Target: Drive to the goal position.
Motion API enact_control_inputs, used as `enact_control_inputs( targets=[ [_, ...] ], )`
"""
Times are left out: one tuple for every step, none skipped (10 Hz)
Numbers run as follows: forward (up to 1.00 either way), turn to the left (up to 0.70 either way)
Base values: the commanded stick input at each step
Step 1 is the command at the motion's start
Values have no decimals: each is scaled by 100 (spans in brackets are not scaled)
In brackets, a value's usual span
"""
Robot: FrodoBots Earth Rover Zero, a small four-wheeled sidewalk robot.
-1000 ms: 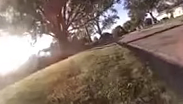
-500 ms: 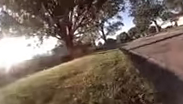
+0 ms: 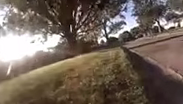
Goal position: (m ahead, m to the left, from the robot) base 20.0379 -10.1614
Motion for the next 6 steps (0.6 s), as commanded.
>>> enact_control_inputs(
  targets=[
    [-100, 0],
    [-100, 0],
    [-100, 0],
    [-100, 0],
    [-98, 0],
    [-97, 0]
  ],
)
